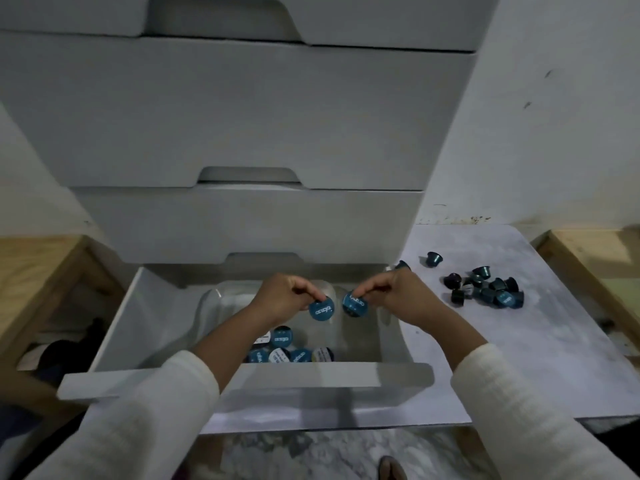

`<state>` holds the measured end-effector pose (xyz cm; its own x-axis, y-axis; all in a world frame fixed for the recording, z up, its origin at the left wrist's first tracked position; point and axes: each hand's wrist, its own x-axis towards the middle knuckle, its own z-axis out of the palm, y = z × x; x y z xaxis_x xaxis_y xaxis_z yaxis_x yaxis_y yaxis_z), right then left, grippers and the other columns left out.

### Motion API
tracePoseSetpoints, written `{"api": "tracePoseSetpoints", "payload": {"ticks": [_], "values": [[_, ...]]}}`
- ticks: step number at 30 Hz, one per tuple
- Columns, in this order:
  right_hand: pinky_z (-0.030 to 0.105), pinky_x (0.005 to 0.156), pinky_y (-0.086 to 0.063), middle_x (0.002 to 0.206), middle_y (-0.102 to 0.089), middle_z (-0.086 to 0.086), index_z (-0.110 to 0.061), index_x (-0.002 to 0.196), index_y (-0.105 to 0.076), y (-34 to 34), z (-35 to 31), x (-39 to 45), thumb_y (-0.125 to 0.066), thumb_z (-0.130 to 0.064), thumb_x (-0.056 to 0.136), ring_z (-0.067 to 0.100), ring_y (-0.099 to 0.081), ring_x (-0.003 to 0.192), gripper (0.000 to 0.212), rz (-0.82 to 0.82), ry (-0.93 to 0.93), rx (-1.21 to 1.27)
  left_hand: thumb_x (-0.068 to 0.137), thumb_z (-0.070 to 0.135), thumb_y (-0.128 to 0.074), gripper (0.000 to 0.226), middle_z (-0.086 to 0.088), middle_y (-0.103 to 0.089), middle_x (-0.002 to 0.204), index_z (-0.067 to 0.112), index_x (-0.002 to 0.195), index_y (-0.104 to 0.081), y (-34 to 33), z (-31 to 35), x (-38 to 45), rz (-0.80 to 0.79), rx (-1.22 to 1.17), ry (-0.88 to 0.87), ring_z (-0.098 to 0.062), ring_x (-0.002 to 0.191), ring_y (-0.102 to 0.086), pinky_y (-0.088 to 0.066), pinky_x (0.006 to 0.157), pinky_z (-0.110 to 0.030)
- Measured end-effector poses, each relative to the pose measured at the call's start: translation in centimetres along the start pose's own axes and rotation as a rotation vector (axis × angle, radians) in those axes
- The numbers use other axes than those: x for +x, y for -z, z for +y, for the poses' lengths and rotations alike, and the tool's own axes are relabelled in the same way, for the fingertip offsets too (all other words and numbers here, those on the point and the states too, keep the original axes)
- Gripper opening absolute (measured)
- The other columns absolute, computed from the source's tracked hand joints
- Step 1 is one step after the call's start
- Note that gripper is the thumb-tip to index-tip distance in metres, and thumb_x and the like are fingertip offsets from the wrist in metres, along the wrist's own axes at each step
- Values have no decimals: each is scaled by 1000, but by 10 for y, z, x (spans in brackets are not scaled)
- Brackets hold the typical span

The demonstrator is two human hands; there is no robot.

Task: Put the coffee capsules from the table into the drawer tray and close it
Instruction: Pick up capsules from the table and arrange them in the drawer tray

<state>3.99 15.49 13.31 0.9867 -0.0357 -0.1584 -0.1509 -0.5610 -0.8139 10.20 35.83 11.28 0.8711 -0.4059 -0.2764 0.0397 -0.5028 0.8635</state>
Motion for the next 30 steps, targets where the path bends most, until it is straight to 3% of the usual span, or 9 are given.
{"api": "tracePoseSetpoints", "payload": {"ticks": [5,10,13,22,24,26,30], "values": [[16,76,-49,94,-72,3,-13,90,-74,-39,-7,32,-61,-3,82,10,-61,81,18,-122,-95,-151,86,3,-61,16,-4,-72,102,11,88,-75,17,-30,8,-19,123,96,-6,84,-62,-49,86,-20],[22,79,-49,99,-72,7,-13,91,-74,-59,-3,46,-64,-3,81,19,-65,89,18,-182,-77,-263,86,2,-59,20,2,-67,93,13,92,-75,12,-44,19,-48,224,130,0,69,-54,-44,70,-12],[26,80,-50,99,-72,10,-12,90,-75,-65,0,50,-65,-2,80,20,-63,87,17,-214,-60,-316,85,0,-58,23,3,-65,89,13,90,-76,8,-49,25,-80,264,129,-7,79,-58,-42,76,-16],[2,59,-32,93,-73,7,-11,86,-75,-83,10,60,-65,-1,80,-3,-48,60,16,-241,-66,-419,84,1,-60,22,-3,-72,103,16,87,-77,5,-61,36,-156,466,66,-10,88,-60,-42,77,-16],[5,65,-38,94,-73,6,-10,87,-75,-85,9,61,-64,-1,80,1,-54,64,16,-253,-61,-444,83,-1,-60,24,-3,-72,102,16,86,-77,4,-62,37,-159,487,56,-14,94,-63,-43,78,-16],[13,77,-42,95,-73,5,-11,88,-75,-88,10,63,-63,-1,80,12,-62,81,18,-268,-54,-474,81,-1,-60,24,-2,-73,100,15,87,-77,2,-63,38,-171,500,48,-15,97,-64,-44,80,-16],[22,85,-44,98,-71,5,-13,89,-73,-94,15,65,-59,-3,82,20,-58,99,19,-277,-46,-540,80,0,-62,23,-1,-73,100,16,89,-77,0,-63,39,-174,521,42,-14,97,-63,-43,80,-15]]}}
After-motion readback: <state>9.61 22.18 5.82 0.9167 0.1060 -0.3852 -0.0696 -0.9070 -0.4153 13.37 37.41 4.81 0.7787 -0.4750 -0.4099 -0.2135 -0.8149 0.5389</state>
